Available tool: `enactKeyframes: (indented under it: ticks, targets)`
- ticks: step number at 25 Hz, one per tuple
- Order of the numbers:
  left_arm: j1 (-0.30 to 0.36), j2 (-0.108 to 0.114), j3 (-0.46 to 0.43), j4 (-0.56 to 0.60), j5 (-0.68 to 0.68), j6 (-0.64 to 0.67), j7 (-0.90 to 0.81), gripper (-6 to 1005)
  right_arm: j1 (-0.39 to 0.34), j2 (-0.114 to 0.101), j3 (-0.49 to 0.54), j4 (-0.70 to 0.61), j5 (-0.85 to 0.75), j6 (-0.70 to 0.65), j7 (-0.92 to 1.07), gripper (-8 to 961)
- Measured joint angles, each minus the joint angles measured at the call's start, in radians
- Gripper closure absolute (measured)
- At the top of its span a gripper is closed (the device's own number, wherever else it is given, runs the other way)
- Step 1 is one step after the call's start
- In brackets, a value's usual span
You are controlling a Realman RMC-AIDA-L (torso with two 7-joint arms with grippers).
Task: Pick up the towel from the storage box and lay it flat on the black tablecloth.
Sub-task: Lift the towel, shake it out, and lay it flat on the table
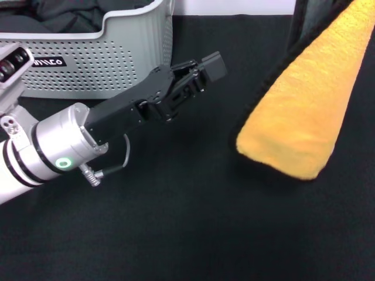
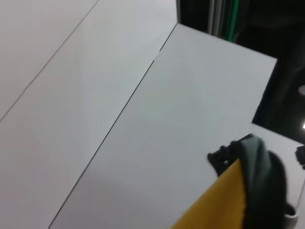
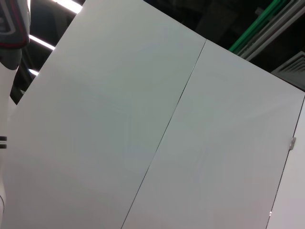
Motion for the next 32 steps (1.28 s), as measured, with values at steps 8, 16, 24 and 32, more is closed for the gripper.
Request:
enactKeyframes:
  ticks: [8, 16, 24, 32]
  targets:
    - [0.000, 0.004, 0.015, -0.002, 0.007, -0.063, 0.000, 891, -0.003, 0.001, 0.000, 0.000, 0.005, 0.001, -0.001, 949]
    - [0.051, 0.020, 0.006, 0.031, 0.006, -0.065, -0.011, 846, -0.008, -0.005, 0.014, 0.000, 0.001, 0.000, -0.008, 949]
    - [0.024, 0.015, 0.015, 0.035, 0.045, -0.068, -0.011, 565, -0.007, -0.004, 0.015, 0.004, 0.000, -0.003, -0.020, 949]
    - [0.007, 0.014, 0.013, 0.030, 0.079, -0.067, -0.017, 490, -0.007, -0.003, 0.015, 0.012, 0.000, -0.006, -0.020, 948]
